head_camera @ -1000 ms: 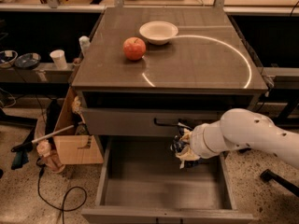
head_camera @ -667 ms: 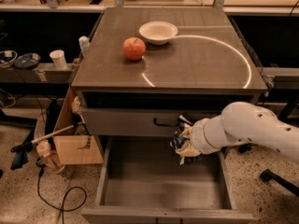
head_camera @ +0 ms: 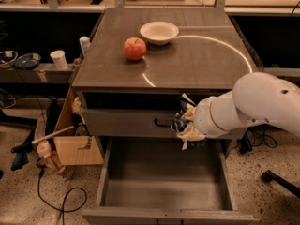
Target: Pick blue chip bag from middle drawer and place on counter
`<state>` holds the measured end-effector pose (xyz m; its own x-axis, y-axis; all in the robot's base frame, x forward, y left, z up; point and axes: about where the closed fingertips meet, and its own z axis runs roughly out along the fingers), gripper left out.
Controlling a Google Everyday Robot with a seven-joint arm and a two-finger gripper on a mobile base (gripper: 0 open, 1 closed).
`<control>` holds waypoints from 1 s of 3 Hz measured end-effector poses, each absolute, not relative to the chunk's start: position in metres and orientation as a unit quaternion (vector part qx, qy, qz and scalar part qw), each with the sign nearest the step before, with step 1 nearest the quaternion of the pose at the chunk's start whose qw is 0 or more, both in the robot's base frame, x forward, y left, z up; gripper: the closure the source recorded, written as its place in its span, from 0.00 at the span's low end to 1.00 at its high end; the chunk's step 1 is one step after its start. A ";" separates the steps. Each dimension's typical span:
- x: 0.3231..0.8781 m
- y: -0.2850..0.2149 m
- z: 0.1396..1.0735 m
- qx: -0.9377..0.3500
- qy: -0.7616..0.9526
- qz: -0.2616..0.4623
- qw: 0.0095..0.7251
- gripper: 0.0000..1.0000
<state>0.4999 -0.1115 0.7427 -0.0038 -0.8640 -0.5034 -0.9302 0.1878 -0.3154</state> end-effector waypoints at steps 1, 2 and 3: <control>0.493 -0.109 0.781 -0.643 0.698 0.043 0.311 1.00; 0.487 -0.107 0.811 -0.651 0.691 0.028 0.314 1.00; 0.492 -0.106 0.831 -0.657 0.683 0.016 0.318 1.00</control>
Offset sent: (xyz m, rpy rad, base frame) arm -0.0196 0.0027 0.1028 -0.0580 -0.0857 0.0317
